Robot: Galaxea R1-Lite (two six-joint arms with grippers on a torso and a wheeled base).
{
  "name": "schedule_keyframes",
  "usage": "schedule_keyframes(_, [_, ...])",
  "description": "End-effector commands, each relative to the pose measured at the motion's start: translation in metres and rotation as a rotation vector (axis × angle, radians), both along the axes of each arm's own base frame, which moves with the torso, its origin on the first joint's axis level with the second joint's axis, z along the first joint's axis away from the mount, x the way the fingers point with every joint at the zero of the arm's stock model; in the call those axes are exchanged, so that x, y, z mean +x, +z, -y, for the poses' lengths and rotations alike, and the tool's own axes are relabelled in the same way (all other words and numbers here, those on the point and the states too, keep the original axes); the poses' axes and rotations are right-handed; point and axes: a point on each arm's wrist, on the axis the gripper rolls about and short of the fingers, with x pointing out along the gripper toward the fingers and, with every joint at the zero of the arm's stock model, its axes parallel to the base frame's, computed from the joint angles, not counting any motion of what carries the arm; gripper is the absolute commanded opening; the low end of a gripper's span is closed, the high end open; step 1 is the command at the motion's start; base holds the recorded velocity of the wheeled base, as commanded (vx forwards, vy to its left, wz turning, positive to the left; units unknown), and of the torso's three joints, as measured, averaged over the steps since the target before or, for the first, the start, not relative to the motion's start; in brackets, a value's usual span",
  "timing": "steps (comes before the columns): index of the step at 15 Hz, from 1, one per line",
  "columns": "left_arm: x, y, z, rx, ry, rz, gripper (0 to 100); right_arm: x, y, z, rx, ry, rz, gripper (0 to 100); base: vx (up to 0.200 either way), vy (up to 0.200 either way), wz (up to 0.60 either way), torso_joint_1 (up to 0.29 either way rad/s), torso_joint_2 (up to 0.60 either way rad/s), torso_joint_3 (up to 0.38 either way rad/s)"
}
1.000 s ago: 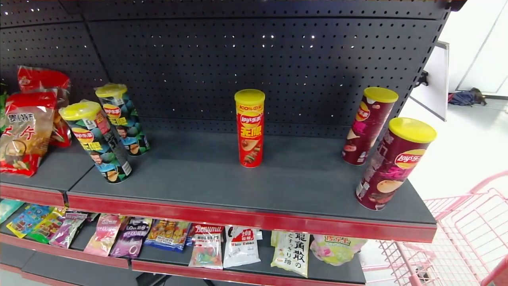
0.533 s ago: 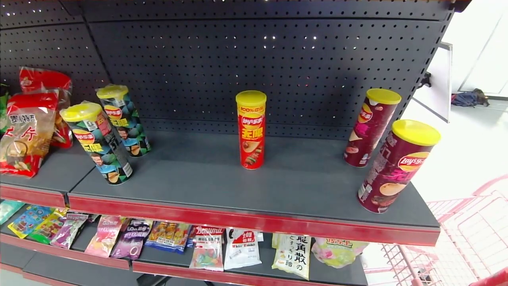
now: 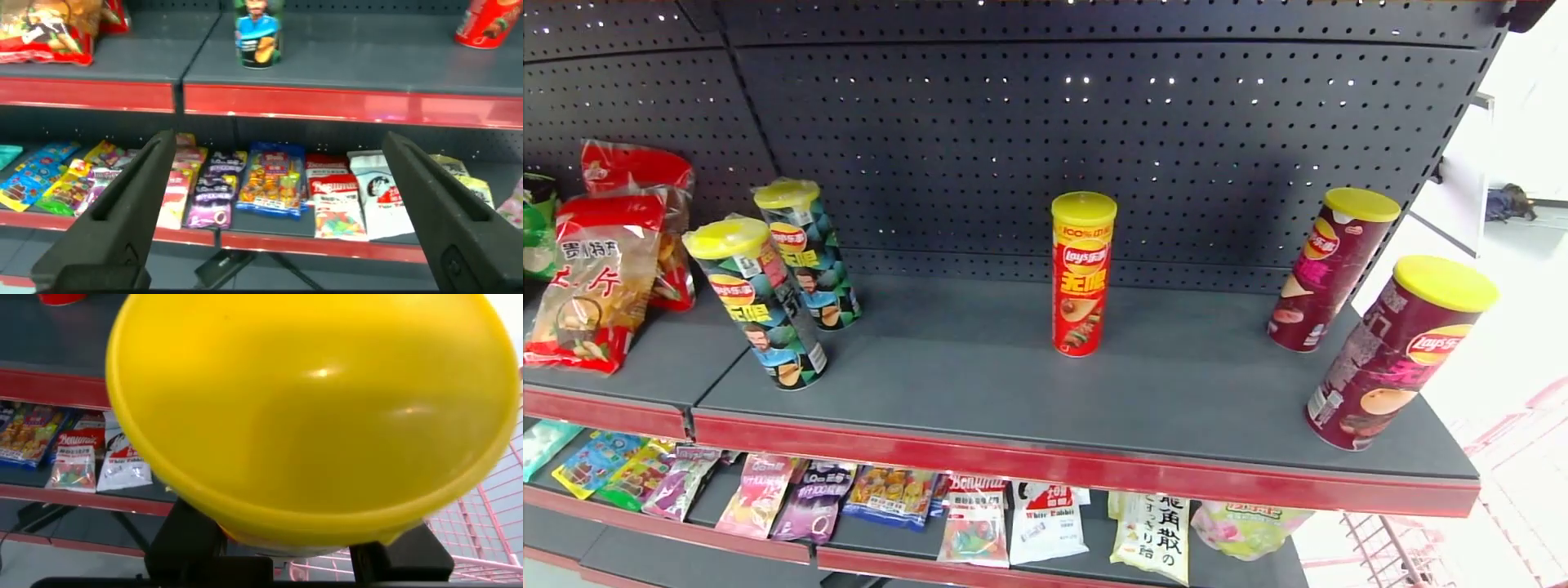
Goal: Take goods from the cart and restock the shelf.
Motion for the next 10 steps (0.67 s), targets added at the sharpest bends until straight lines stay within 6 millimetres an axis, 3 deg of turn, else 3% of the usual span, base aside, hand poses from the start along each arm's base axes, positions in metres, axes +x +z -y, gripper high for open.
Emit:
schedule_keyframes(1, [0.000, 0.000, 0.000, -0.001, 0.001, -0.001, 100, -0.003, -0.003, 0.000, -0.001, 0.000, 0.022, 0, 0.000, 0.200, 0.00, -0.012, 0.01, 0.002])
schedule_keyframes(7, [0.000, 0.000, 0.000, -0.001, 0.002, -0.001, 100, -0.002, -0.013, 0.000, -0.010, -0.008, 0.000, 0, 0.000, 0.200, 0.00, 0.003, 0.00, 0.002])
schedule_keyframes(10, [0.000, 0.000, 0.000, -0.001, 0.002, -0.001, 100, -0.001, -0.013, 0.001, -0.048, 0.020, -0.014, 0, 0.000, 0.000, 0.00, 0.000, 0.00, 0.000])
